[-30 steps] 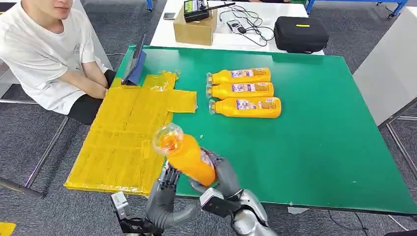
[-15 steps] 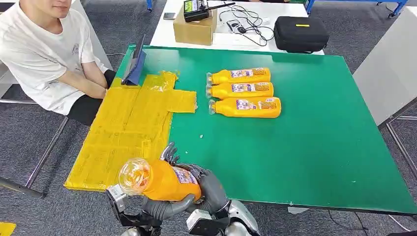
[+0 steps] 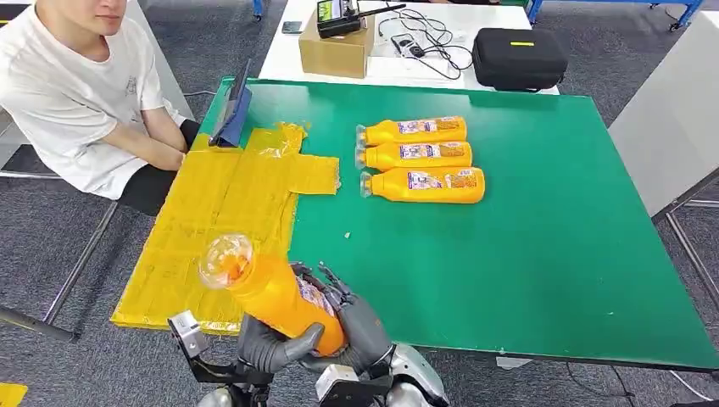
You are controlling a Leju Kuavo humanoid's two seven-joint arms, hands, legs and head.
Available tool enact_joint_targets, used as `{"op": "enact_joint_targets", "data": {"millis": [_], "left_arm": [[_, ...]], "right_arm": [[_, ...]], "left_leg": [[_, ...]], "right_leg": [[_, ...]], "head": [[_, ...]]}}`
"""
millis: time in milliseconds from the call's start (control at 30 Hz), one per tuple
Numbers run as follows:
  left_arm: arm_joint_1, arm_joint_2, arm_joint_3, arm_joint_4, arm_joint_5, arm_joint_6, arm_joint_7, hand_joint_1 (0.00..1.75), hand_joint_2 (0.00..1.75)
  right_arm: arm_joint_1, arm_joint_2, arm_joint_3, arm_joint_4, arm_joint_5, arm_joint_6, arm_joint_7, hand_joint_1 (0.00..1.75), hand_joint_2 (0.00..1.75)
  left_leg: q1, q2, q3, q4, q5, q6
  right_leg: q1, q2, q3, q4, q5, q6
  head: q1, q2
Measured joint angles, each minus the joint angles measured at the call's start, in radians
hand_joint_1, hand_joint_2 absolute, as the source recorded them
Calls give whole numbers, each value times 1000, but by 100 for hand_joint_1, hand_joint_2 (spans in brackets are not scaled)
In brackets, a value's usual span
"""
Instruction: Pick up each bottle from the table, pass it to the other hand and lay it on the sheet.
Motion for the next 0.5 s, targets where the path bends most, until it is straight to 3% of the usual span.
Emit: {"op": "enact_joint_targets", "data": {"millis": [67,100,367,500], "left_arm": [[-5,0,3,0,38,-51,0,175,175],[-8,0,5,0,68,-85,11,175,175],[-19,-6,19,3,145,-138,73,175,175],[-31,-13,15,10,-53,53,111,175,175]], "right_arm": [[2,0,0,0,-7,-19,-22,0,175],[3,0,0,-3,-16,-29,-33,0,0],[49,-1,-21,-53,-63,-107,-72,0,0],[92,-2,-60,-79,-81,-158,-92,0,0]], "left_leg": [[0,0,0,0,0,0],[0,0,0,0,0,0],[0,0,0,0,0,0],[0,-2,-1,0,0,0]], "right_leg": [[0,0,0,0,0,0],[0,0,0,0,0,0],[0,0,0,0,0,0],[0,-1,0,0,0,0]], "head": [[0,0],[0,0],[0,0],[0,0]]}}
